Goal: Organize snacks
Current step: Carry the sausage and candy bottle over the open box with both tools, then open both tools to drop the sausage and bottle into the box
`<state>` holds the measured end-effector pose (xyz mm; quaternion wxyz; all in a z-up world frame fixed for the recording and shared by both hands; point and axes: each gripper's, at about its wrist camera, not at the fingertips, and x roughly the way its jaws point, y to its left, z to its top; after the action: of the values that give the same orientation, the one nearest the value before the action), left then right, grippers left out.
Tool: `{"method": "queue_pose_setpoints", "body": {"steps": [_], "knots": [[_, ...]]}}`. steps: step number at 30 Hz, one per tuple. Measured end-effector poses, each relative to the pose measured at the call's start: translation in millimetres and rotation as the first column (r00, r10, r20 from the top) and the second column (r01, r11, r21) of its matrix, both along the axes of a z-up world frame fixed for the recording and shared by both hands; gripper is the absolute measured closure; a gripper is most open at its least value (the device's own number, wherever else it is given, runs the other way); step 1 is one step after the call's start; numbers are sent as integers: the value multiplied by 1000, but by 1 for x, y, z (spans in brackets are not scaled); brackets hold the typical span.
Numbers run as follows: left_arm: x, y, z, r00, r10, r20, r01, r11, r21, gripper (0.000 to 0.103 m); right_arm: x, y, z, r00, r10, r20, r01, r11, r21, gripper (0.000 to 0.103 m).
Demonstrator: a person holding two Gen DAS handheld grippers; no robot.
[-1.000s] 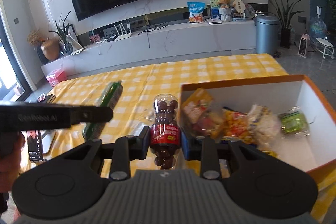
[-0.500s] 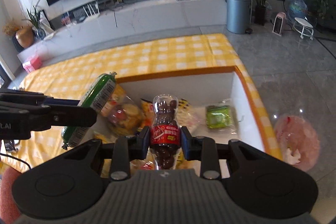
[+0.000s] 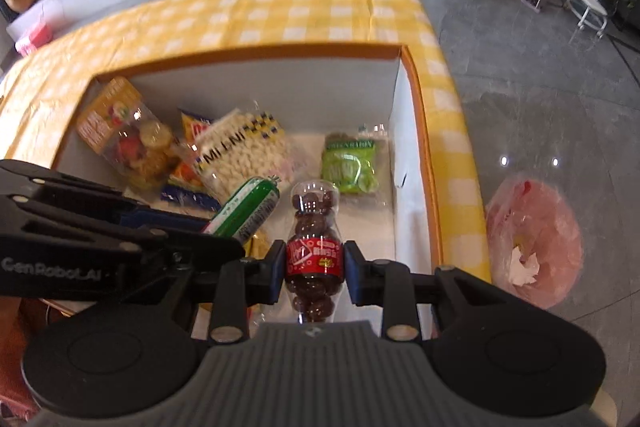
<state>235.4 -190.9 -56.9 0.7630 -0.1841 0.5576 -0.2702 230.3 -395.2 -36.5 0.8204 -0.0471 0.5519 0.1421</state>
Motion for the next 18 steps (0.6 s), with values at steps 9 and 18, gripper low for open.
{"method": "queue_pose_setpoints", "body": {"steps": [9, 18], "knots": [[8, -14, -24, 997, 1, -83, 2, 999, 38, 78, 7, 12, -20, 988, 136, -75, -145, 981, -132, 74], [12, -24, -36, 987, -2, -162, 1, 1000, -8, 78, -3, 27, -27, 953, 290, -90, -303, 915, -266, 74]]}}
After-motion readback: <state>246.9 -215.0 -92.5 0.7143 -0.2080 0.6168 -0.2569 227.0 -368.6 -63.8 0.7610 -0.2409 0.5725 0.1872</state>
